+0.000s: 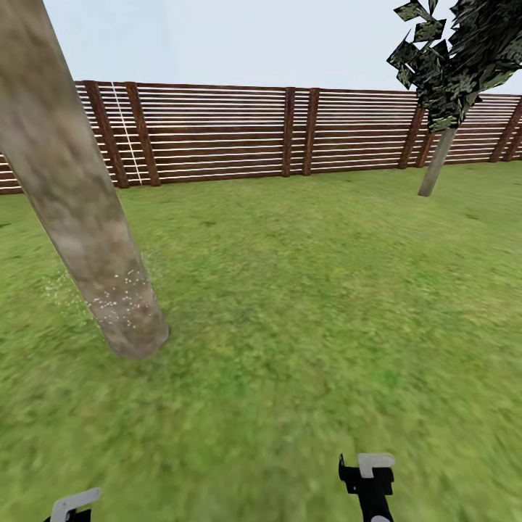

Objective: In the garden, pick up the pesticide atomizer on the floor and spray pesticide onto both trees until each tree trunk is fully covered.

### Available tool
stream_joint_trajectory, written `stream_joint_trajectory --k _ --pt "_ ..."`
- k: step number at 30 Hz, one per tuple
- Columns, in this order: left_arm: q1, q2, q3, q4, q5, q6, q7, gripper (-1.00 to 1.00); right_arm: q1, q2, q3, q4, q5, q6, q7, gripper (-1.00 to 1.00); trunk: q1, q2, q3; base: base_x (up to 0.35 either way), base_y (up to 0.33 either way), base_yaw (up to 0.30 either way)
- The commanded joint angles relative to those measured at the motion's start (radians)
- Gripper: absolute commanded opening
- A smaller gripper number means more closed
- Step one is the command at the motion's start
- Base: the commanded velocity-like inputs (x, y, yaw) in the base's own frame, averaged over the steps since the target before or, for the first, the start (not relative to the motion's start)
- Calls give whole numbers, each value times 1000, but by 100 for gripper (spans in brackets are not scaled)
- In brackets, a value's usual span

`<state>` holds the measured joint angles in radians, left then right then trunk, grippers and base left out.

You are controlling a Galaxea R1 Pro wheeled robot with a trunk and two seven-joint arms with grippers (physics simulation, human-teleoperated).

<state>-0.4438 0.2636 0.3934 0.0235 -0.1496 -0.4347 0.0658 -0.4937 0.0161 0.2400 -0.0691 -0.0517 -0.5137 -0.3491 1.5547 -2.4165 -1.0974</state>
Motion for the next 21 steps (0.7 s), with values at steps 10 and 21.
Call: stream_joint_trajectory --k 10,21 --pt "-1 -1 4 7 -10 -5 6 -100 129 1 8 43 -7 1 -5 100 0 0 -1 0 0 0" --pt "-1 -1 4 6 -11 -5 6 -100 141 1 7 43 -8 1 -5 100 0 0 -1 0 0 0"
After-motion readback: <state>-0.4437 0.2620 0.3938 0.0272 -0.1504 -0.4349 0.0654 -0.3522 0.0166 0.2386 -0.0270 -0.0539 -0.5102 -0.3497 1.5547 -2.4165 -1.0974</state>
